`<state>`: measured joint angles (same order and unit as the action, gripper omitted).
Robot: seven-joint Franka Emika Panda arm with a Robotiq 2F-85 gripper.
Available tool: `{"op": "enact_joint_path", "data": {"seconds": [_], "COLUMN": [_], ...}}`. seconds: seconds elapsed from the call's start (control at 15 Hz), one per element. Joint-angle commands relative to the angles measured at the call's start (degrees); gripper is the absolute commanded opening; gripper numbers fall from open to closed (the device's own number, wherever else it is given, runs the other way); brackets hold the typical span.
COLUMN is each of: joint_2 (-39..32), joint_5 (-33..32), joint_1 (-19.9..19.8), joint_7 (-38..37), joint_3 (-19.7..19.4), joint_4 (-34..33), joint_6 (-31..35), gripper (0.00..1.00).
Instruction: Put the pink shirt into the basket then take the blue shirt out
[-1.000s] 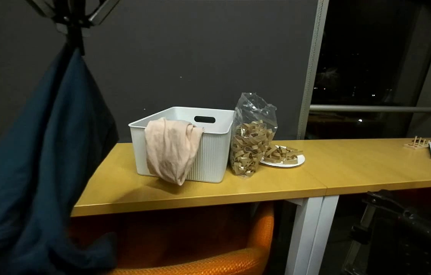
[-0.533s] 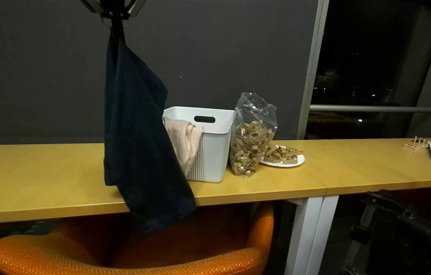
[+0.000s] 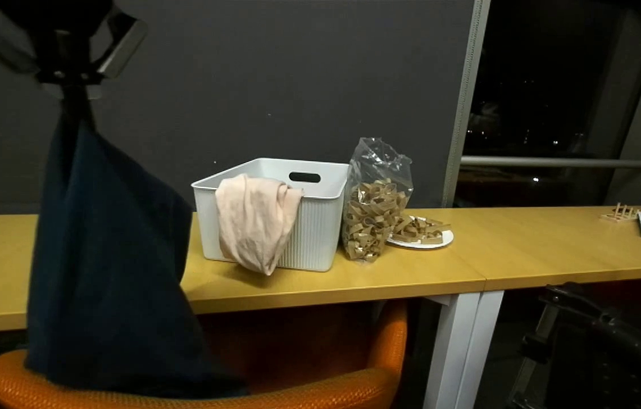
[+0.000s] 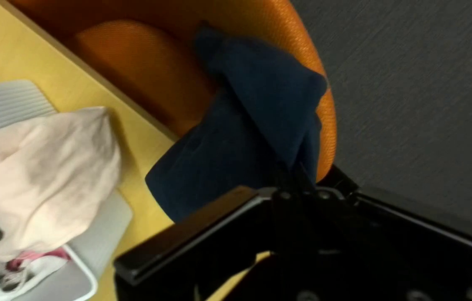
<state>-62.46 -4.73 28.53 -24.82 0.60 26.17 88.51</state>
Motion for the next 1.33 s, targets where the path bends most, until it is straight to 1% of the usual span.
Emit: {"op": "enact_joint_path", "data": {"seconds": [0.0,0.07,0.13,0.27,0.4,0.67,0.8,0.87,1.27], "joint_2": [-2.01,-2.37,-2.60,-3.04,-3.16,-1.21,-0.37,-0.02,1.62], "joint_5": [2.38,2.90,3.36,4.28,5.25,5.41,4.95,4.85,5.48], "joint_1": [3.26,3.95,4.69,5.64,5.82,4.32,3.15,2.46,-2.53], "joint_7": [1.95,1.95,1.90,1.87,1.68,0.80,-0.62,-1.53,-7.32], "joint_3": [3.02,3.56,3.87,4.35,4.63,3.76,3.05,2.75,2.07], "joint_4": [-1.61,-1.56,-1.58,-1.59,-1.63,-0.16,0.13,0.21,0.22], "joint_6": [-0.51,-0.55,-0.66,-0.45,-0.48,-1.72,-2.65,-3.15,-5.07], "gripper": [0.01,0.11,0.30,0.42,0.57,0.86,0.99,1.00,1.00]}}
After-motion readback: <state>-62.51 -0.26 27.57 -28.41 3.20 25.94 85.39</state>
